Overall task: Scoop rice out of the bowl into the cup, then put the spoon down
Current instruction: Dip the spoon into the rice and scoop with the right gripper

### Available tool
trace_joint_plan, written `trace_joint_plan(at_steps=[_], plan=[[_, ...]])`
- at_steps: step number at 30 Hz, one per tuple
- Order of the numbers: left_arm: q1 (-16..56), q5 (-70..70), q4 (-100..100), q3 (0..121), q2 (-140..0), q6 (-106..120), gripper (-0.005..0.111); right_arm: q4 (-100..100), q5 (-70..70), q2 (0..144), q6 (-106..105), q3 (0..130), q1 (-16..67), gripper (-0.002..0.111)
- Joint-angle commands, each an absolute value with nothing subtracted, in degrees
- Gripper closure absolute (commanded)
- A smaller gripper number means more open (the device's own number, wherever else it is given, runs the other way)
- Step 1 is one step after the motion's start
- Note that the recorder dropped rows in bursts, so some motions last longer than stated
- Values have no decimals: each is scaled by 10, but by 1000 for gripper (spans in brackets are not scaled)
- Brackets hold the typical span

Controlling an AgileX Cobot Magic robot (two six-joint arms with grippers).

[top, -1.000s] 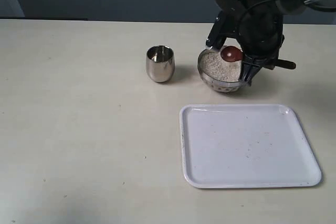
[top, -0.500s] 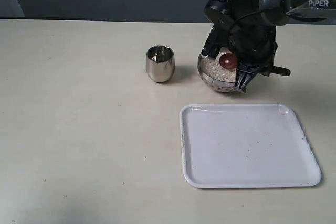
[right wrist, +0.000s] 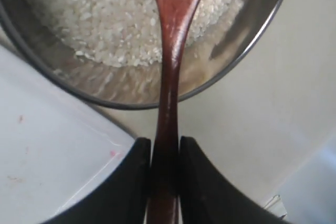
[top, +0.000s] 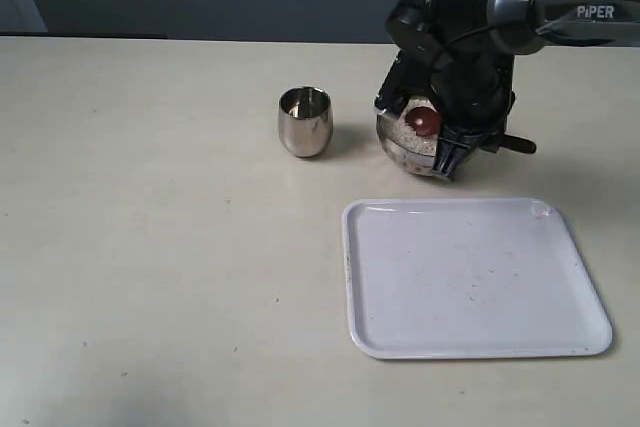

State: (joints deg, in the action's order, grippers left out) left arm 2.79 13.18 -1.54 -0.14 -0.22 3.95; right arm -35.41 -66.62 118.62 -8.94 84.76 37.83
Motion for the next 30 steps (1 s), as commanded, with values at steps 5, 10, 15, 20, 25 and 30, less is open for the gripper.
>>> trace_joint_plan(at_steps=[5, 10, 15, 20, 25, 30], plan=[[30, 125, -16, 0, 0, 38, 106, -294, -637, 1185, -125, 851, 378, 109], [30, 125, -16, 0, 0, 38, 106, -283, -638, 1185, -134, 851, 377, 109], [30, 125, -16, 0, 0, 38, 106, -245, -654, 1185, -147, 851, 356, 109], [30, 125, -16, 0, 0, 38, 106, -213, -660, 1184, -148, 862, 340, 109], [30, 125, -16, 0, 0, 38, 106, -208, -671, 1184, -149, 871, 340, 109], [30, 125, -16, 0, 0, 38, 106, -208, -675, 1183, -156, 871, 340, 109]])
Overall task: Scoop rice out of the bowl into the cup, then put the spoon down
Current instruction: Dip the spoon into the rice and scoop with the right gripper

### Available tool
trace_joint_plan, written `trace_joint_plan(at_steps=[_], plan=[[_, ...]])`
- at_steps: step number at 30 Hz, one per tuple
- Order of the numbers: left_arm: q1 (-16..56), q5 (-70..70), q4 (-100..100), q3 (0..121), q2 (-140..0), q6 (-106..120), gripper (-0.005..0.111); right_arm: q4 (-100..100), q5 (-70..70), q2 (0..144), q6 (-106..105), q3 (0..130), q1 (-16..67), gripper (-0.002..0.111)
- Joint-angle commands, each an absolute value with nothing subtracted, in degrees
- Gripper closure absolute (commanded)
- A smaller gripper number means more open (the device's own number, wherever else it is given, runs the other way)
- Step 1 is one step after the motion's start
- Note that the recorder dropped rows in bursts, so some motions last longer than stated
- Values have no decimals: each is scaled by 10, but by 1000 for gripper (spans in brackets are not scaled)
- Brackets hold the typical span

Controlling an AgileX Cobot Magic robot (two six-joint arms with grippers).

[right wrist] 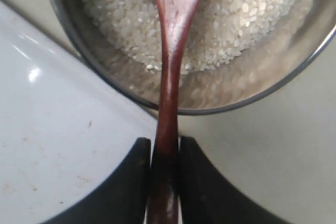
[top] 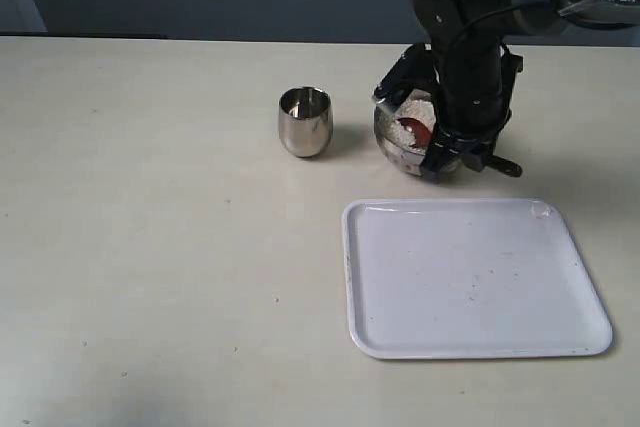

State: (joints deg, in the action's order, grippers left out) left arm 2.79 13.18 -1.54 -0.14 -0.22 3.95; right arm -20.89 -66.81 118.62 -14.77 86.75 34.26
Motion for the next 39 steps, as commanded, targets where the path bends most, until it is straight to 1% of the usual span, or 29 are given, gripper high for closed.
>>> trace_joint_plan(at_steps=[1, 29, 39], plan=[[30, 125, -16, 0, 0, 38, 106, -208, -675, 1183, -156, 871, 338, 109], [30, 125, -16, 0, 0, 38, 106, -199, -676, 1167, -159, 873, 325, 109], [30, 125, -16, 0, 0, 38, 106, -160, -668, 1145, -160, 873, 300, 109]])
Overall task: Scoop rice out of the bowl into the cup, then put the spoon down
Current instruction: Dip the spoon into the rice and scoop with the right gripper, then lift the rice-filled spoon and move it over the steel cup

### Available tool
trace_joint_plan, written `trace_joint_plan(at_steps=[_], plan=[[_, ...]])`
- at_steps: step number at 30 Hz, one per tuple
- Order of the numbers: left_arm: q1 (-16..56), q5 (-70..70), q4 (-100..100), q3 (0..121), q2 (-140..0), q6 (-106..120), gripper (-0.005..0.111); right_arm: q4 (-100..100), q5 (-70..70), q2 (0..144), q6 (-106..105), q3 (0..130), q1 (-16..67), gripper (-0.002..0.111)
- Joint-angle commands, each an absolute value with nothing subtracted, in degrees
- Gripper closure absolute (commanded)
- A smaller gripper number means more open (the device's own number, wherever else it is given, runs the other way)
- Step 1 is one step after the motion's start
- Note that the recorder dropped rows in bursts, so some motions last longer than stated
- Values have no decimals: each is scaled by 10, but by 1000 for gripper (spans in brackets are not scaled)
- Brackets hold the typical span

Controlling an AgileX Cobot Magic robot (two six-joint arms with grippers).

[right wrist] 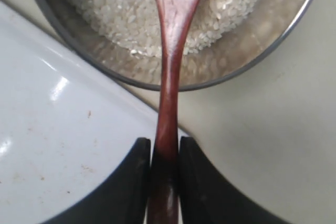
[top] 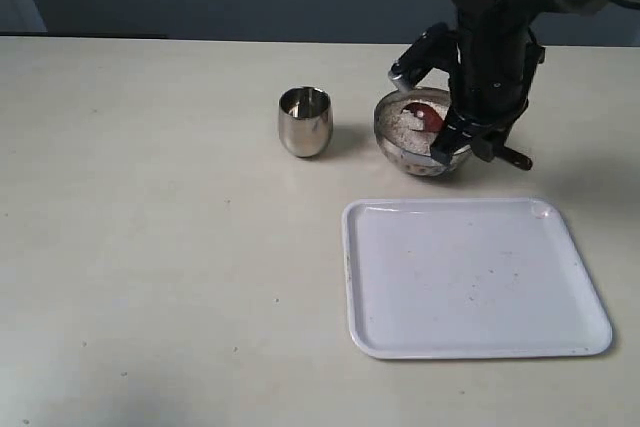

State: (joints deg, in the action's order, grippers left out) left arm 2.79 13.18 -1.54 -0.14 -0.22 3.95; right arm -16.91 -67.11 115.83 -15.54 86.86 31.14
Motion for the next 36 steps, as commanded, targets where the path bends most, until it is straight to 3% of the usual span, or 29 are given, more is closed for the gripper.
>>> trace_joint_plan(at_steps=[1, 22, 36], plan=[[30, 125, -16, 0, 0, 38, 106, -160, -668, 1145, -160, 873, 300, 109], [30, 125, -16, 0, 0, 38, 106, -123, -626, 1145, -182, 874, 291, 109], [30, 125, -16, 0, 0, 38, 106, -58, -683, 1145, -197, 976, 291, 109]])
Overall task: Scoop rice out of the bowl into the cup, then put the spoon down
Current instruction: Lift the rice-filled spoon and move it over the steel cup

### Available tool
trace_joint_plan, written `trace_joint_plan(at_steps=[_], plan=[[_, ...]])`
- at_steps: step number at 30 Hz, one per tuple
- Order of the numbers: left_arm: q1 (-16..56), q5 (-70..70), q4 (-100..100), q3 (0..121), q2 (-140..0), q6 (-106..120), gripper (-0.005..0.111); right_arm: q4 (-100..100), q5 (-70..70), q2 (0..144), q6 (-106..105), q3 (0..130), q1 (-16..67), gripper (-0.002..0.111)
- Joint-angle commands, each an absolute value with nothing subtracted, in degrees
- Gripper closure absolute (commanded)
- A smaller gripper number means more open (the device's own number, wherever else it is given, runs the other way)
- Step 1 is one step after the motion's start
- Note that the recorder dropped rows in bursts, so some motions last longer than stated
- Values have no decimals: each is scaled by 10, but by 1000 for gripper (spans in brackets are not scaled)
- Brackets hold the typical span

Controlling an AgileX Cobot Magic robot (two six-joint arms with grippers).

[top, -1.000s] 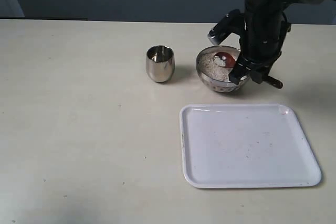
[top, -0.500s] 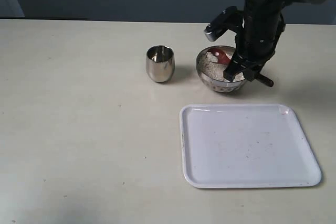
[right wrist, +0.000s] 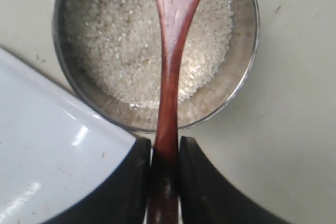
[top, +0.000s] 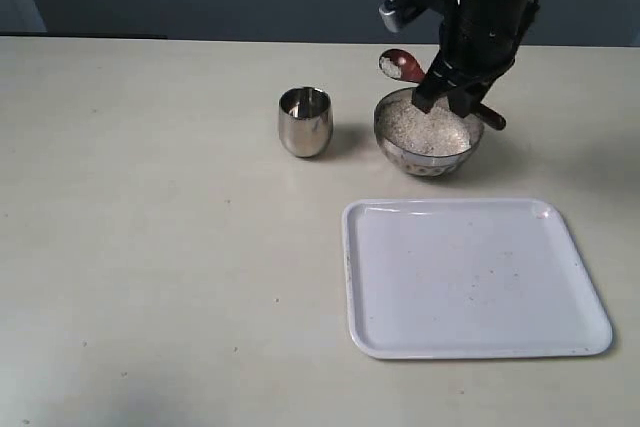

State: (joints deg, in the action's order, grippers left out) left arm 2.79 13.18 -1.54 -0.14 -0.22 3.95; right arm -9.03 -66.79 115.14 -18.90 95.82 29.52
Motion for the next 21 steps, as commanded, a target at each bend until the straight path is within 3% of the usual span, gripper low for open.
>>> trace_joint_plan(at_steps=[1, 21], plan=[[30, 125, -16, 0, 0, 38, 106, -53, -685, 1145, -197, 977, 291, 109], [30, 125, -16, 0, 0, 38, 106, -13, -644, 1148, -195, 983, 343, 109]])
